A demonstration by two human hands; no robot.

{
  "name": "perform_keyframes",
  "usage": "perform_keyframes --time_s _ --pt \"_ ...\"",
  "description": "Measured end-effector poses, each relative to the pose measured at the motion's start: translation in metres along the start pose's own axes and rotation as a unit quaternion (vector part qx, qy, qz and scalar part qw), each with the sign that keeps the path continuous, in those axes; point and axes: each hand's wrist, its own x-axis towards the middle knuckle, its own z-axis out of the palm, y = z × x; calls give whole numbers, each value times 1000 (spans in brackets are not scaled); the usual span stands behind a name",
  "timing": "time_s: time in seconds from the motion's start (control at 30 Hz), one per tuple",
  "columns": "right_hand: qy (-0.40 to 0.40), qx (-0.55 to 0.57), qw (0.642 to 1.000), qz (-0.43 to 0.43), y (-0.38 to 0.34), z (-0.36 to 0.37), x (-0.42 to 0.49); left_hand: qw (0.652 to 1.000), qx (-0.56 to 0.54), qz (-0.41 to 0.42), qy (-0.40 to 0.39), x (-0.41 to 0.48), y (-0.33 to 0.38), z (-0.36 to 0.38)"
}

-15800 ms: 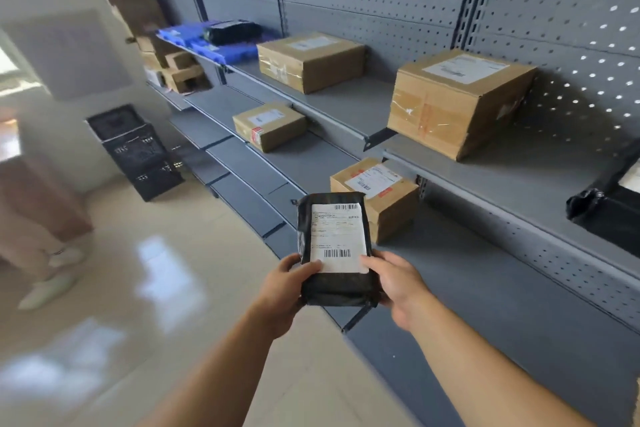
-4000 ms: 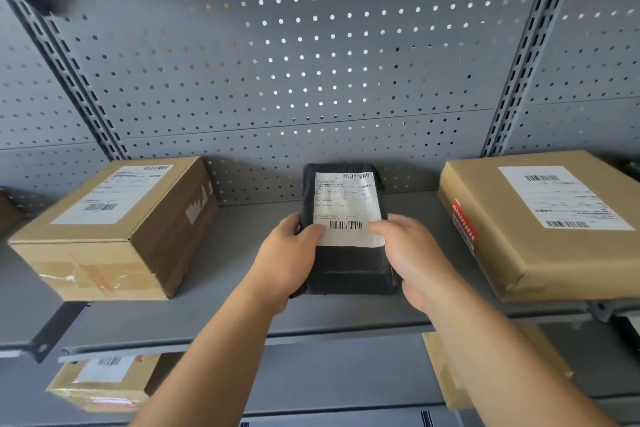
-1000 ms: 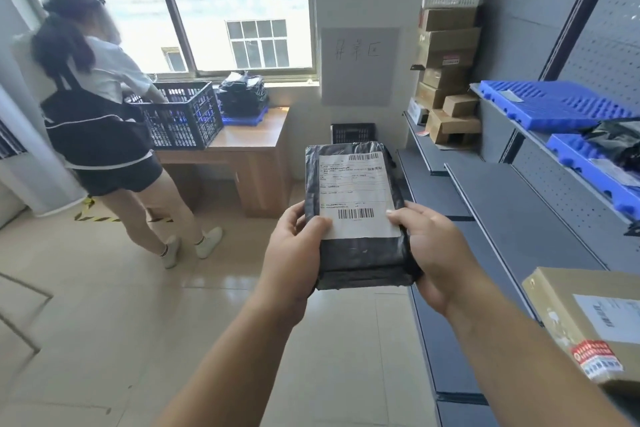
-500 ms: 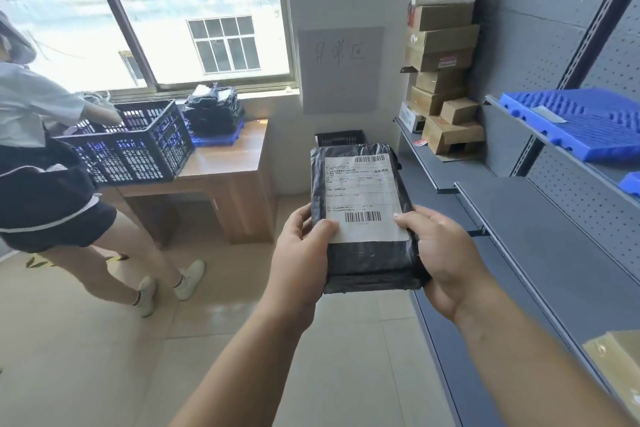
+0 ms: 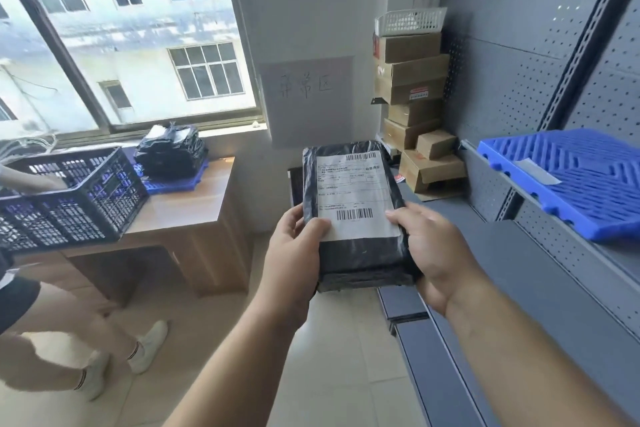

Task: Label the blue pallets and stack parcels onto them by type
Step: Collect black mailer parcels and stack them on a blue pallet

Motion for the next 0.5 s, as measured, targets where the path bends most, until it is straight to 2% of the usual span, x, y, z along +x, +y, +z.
perform_keyframes --time_s 0.27,0.5 --pt "94 -3 995 -40 -29 -58 58 996 14 -18 -87 86 1 78" --pt "237 -49 967 -81 -46 -101 89 973 24 -42 -224 157 -8 152"
